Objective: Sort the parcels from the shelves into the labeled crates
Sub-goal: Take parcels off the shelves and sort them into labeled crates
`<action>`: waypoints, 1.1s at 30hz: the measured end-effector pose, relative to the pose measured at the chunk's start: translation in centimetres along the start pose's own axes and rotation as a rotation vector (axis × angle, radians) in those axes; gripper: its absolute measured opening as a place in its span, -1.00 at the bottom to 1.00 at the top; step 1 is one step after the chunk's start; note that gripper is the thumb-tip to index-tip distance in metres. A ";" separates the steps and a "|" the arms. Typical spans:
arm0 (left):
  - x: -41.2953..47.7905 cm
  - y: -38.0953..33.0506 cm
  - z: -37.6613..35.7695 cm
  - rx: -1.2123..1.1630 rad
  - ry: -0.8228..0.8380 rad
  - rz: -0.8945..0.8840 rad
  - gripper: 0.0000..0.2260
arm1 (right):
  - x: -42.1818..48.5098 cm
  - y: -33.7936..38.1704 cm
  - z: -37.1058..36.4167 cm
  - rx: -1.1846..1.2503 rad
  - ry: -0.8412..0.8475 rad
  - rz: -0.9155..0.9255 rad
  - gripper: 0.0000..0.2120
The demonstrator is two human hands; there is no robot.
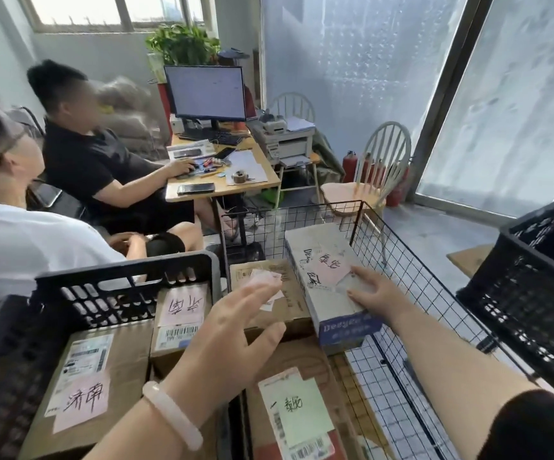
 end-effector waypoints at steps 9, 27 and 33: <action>1.0 0.0 -0.7 0.086 0.008 -0.019 -0.52 | 1.2 -1.0 0.5 -0.307 0.052 0.020 -0.47; -2.5 -4.2 -2.1 0.301 0.065 -0.322 -0.40 | -23.8 4.9 -3.5 -0.635 -0.340 0.138 -0.17; -8.6 -11.0 -4.7 0.280 0.109 -0.605 -0.36 | -38.9 3.3 -4.8 -0.729 -0.567 0.000 -0.17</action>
Point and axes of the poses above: each hand's wrist, its own x-axis towards the middle knuckle, its own z-axis out of the back of the hand, y = z × x, the point moved 1 cm from there along x, towards the middle knuckle, and after that the axes turned 5 degrees about y, right-handed, at the moved point
